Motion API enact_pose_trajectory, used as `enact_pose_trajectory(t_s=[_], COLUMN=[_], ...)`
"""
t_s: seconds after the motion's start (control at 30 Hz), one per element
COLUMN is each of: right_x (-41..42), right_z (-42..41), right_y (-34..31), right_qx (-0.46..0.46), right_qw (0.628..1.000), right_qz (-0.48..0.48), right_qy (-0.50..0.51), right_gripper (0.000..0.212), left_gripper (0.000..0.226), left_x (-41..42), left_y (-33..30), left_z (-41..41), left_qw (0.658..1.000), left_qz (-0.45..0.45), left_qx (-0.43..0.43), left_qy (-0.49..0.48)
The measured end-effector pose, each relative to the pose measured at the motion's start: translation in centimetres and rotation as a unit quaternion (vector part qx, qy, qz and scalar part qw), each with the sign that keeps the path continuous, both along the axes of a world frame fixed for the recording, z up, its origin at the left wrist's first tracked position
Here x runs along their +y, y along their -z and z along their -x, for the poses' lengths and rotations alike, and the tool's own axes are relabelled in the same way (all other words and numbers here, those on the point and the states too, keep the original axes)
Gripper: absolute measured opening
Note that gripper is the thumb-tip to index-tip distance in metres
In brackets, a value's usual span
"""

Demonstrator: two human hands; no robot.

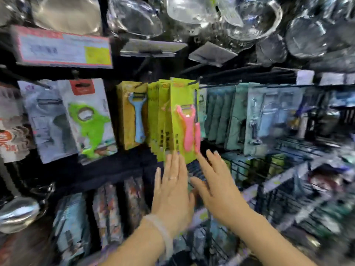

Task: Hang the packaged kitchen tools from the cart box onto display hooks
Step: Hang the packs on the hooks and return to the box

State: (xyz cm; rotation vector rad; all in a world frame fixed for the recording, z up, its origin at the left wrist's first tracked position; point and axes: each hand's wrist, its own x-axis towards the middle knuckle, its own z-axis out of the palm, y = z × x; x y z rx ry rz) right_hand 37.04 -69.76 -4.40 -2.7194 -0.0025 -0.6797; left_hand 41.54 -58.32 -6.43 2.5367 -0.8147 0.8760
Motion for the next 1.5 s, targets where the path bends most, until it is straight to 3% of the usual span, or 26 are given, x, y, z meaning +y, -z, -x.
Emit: enact_pose_trajectory(t_s=[0.07, 0.13, 0.23, 0.3, 0.4, 0.5, 0.6, 0.67, 0.73, 1.07, 1.2, 1.3, 1.5], right_x=[-6.1, -12.3, -20.8, -25.7, -32.3, -38.2, -42.3, -45.0, -48.1, -70.8, -80.7, -86.1, -97.8], right_z=[2.1, 4.7, 9.1, 12.8, 18.3, 22.8, 26.2, 27.6, 28.6, 27.0, 27.1, 28.1, 29.6], right_y=[2.1, 3.6, 6.5, 7.7, 10.2, 11.8, 12.1, 11.7, 12.3, 12.4, 11.5, 12.4, 17.7], right_qx=[0.032, 0.110, 0.145, 0.153, 0.230, 0.237, 0.247, 0.266, 0.249, 0.248, 0.227, 0.218, 0.285], right_qw=[0.991, 0.973, 0.932, 0.917, 0.885, 0.864, 0.831, 0.830, 0.836, 0.799, 0.782, 0.770, 0.758], right_qz=[0.064, 0.057, 0.091, 0.107, 0.079, 0.054, 0.032, 0.000, -0.014, -0.026, -0.010, -0.050, -0.089], right_qy=[0.110, 0.194, 0.318, 0.351, 0.398, 0.442, 0.498, 0.491, 0.489, 0.548, 0.581, 0.597, 0.580], right_gripper=[0.063, 0.068, 0.064, 0.068, 0.065, 0.062, 0.083, 0.085, 0.074, 0.068, 0.069, 0.069, 0.072], left_gripper=[0.068, 0.067, 0.072, 0.073, 0.074, 0.075, 0.076, 0.075, 0.075, 0.078, 0.077, 0.077, 0.080], left_x=[-5.3, -11.3, -20.3, -26.5, -34.8, -41.7, -47.4, -51.3, -55.3, -78.8, -87.6, -92.6, -102.4], left_y=[1.1, 2.3, 3.2, 4.2, 5.9, 7.8, 9.2, 9.9, 10.2, 10.9, 10.5, 11.9, 16.6], left_z=[1.2, 2.5, 6.1, 8.3, 12.3, 15.8, 18.1, 19.1, 19.5, 16.9, 15.4, 15.3, 15.7], left_qw=[0.998, 0.992, 0.970, 0.945, 0.922, 0.894, 0.876, 0.864, 0.854, 0.823, 0.825, 0.818, 0.822], left_qz=[-0.047, -0.085, -0.161, -0.185, -0.208, -0.243, -0.279, -0.280, -0.293, -0.295, -0.296, -0.311, -0.323], left_qx=[0.008, 0.034, 0.110, 0.127, 0.151, 0.172, 0.163, 0.170, 0.168, 0.175, 0.169, 0.162, 0.182], left_qy=[0.041, 0.085, 0.147, 0.240, 0.288, 0.333, 0.357, 0.381, 0.397, 0.452, 0.451, 0.455, 0.433])
